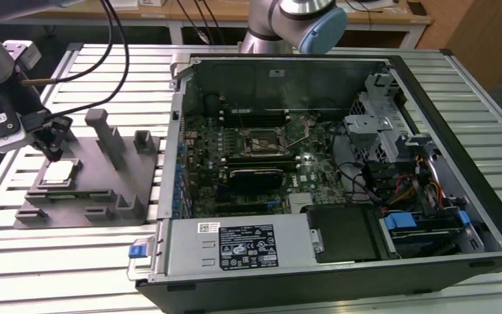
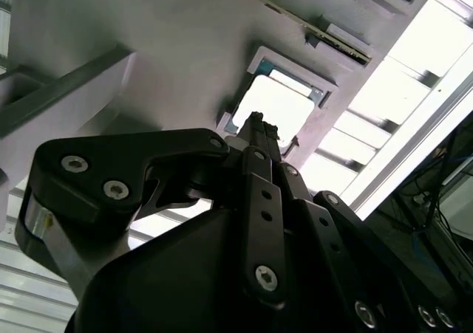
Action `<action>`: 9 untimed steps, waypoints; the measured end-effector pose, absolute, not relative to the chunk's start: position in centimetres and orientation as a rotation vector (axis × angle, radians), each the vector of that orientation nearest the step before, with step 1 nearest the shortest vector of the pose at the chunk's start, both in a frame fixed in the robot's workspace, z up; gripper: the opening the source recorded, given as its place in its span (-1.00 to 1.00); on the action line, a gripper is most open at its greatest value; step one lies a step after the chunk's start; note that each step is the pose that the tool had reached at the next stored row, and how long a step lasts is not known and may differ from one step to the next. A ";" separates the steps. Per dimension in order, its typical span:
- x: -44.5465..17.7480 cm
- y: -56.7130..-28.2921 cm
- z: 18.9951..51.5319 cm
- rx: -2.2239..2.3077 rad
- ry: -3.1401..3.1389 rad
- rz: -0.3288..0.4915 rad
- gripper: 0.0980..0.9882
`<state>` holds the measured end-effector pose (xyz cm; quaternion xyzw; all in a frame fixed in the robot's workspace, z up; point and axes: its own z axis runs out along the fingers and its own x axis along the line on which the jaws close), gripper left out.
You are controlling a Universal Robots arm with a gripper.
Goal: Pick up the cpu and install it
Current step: 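Pick up the cpu and move it towards the insertion slot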
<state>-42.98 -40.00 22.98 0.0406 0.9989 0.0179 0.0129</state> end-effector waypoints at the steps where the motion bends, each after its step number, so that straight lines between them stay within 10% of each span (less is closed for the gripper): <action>1: -43.0 -40.0 22.9 0.127 3.113 0.056 -0.98; 9: -43.3 -40.0 22.2 0.127 3.113 0.056 -0.98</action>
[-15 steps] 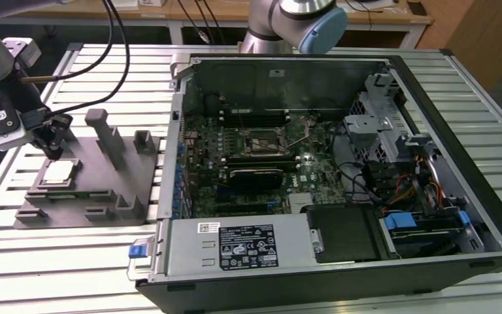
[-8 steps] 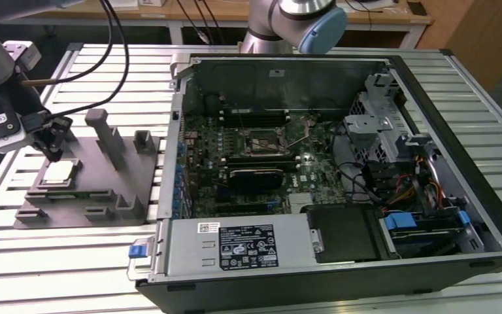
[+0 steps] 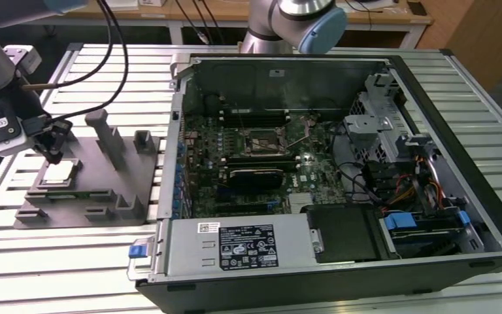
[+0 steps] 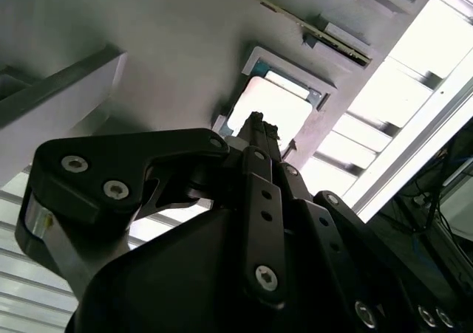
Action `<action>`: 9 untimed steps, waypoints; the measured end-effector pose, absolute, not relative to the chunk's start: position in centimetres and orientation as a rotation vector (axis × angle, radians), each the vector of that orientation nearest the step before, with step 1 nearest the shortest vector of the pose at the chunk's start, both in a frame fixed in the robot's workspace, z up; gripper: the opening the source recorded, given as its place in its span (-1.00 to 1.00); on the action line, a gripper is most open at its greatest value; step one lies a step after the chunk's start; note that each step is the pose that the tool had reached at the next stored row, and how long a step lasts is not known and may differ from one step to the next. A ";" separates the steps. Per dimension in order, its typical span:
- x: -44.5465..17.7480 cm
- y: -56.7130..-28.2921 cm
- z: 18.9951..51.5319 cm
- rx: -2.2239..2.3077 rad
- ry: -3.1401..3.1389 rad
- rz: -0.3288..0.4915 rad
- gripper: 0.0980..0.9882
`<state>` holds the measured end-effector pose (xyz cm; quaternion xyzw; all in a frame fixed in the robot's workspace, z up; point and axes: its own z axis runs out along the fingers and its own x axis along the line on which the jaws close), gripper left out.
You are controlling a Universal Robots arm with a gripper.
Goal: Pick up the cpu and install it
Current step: 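Pick up the cpu and move it towards the insertion slot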
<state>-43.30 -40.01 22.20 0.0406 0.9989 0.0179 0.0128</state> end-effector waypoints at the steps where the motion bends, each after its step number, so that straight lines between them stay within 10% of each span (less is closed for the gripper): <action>1: -43.3 -40.0 22.1 0.126 3.113 0.056 -0.98; 9: -43.6 -40.0 21.2 0.127 3.115 0.056 -0.98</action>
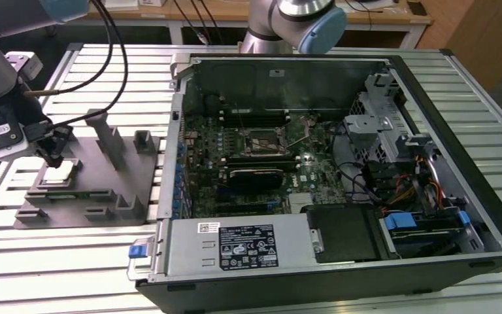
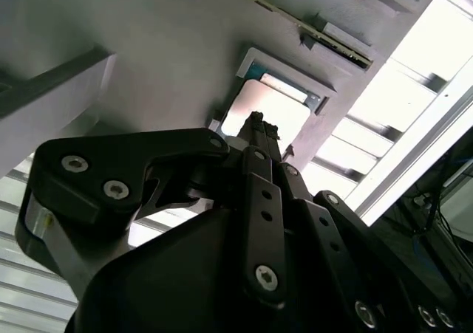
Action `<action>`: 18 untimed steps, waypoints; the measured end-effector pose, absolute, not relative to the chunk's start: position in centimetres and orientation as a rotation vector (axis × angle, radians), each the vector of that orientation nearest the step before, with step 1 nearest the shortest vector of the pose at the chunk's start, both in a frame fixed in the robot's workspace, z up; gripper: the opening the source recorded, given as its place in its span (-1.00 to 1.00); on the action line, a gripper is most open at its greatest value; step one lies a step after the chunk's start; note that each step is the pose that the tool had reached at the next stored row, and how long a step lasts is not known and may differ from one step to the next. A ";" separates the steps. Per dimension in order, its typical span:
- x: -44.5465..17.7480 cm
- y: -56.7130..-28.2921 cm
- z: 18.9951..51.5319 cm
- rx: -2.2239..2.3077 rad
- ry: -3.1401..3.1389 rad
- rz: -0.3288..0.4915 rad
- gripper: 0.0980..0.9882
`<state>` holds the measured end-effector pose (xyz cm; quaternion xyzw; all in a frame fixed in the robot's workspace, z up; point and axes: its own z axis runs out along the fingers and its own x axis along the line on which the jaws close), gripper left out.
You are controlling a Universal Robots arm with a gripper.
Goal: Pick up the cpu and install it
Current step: 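Pick up the cpu and move it towards the insertion slot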
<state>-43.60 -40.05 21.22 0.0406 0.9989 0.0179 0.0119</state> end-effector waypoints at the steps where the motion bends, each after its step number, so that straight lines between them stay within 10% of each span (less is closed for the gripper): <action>1: -43.6 -40.1 21.1 0.127 3.115 0.056 -0.98; 18: -43.9 -40.5 19.9 0.127 3.118 0.055 -0.98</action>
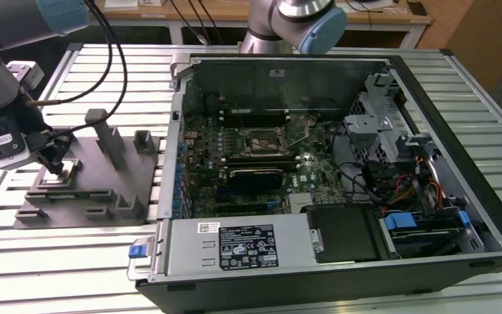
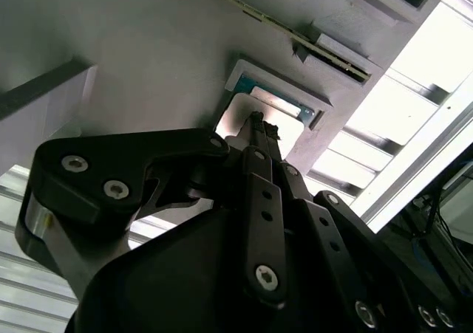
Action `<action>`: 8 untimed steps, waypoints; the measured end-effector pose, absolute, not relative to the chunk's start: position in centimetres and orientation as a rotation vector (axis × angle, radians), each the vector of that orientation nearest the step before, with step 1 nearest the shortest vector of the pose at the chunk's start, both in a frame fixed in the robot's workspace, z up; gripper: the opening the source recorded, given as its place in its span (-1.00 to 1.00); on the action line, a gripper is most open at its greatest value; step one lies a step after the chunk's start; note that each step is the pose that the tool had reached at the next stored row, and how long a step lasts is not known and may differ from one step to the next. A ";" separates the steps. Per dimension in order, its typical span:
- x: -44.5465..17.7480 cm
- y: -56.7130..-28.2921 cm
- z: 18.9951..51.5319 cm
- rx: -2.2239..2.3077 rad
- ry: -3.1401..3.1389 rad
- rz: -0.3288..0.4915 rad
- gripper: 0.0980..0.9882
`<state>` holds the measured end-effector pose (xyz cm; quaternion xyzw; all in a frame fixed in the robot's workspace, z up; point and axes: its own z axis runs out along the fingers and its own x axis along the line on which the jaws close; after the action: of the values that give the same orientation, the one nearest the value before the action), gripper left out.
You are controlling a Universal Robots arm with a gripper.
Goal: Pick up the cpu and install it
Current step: 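Pick up the cpu and move it towards the insertion slot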
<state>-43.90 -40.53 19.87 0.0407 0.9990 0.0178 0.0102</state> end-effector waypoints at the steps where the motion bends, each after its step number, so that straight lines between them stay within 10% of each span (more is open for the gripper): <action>1: -43.9 -40.5 19.9 0.127 3.118 0.055 -0.98; 8: -43.9 -40.5 19.9 0.127 3.118 0.055 -0.96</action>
<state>-43.89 -40.53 19.86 0.0407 0.9990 0.0178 0.0102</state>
